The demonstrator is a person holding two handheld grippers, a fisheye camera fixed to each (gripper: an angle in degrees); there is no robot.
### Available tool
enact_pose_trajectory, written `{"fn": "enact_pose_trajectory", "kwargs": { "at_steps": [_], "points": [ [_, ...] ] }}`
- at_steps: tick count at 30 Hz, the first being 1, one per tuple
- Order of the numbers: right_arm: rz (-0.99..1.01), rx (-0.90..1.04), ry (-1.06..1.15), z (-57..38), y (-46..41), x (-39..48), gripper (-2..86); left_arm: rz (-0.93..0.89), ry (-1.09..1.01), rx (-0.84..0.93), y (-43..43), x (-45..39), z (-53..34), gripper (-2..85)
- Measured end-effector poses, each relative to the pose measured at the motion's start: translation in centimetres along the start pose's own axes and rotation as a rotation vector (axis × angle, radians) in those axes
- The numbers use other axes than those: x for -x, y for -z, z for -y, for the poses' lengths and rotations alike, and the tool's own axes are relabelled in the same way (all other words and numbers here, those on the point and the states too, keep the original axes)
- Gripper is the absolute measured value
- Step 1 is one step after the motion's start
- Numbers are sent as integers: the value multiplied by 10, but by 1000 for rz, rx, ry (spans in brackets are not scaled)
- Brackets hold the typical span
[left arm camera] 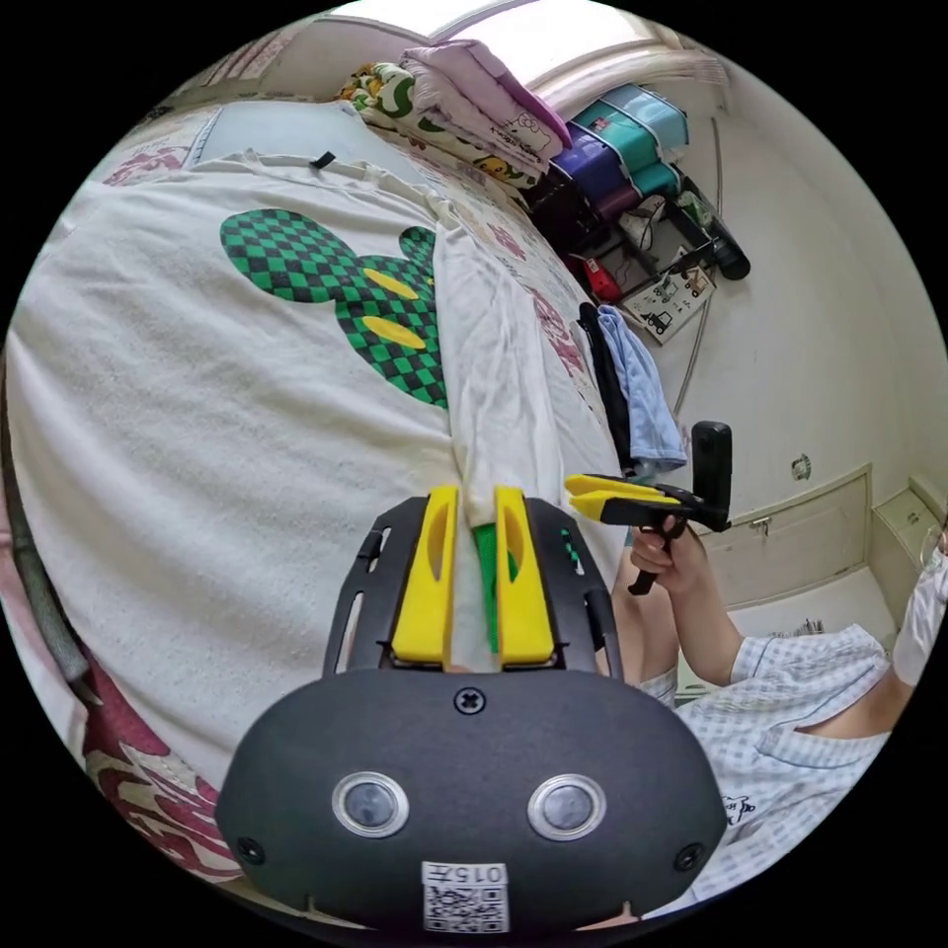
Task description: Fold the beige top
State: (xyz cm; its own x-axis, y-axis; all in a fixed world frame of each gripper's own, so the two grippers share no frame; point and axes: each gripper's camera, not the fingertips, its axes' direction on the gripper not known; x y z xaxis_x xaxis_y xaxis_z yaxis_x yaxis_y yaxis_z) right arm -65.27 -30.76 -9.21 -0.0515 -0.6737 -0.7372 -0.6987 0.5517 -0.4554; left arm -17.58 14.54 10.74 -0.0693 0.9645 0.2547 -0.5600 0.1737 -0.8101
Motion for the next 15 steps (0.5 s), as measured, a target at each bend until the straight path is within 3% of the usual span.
{"fn": "enact_pose_trajectory", "kwargs": {
  "at_steps": [2, 6, 15],
  "points": [
    [-26, -3, -24, -12, -16, 1, 15, 8, 5, 25, -2, 3, -6, 16],
    [-138, -12, -19, -54, -35, 2, 1, 95, 24, -9, 17, 4, -24, -3],
    [-199, -27, -30, -117, -81, 17, 46, 206, -35, 13, 24, -9, -69, -2]
  ]
}}
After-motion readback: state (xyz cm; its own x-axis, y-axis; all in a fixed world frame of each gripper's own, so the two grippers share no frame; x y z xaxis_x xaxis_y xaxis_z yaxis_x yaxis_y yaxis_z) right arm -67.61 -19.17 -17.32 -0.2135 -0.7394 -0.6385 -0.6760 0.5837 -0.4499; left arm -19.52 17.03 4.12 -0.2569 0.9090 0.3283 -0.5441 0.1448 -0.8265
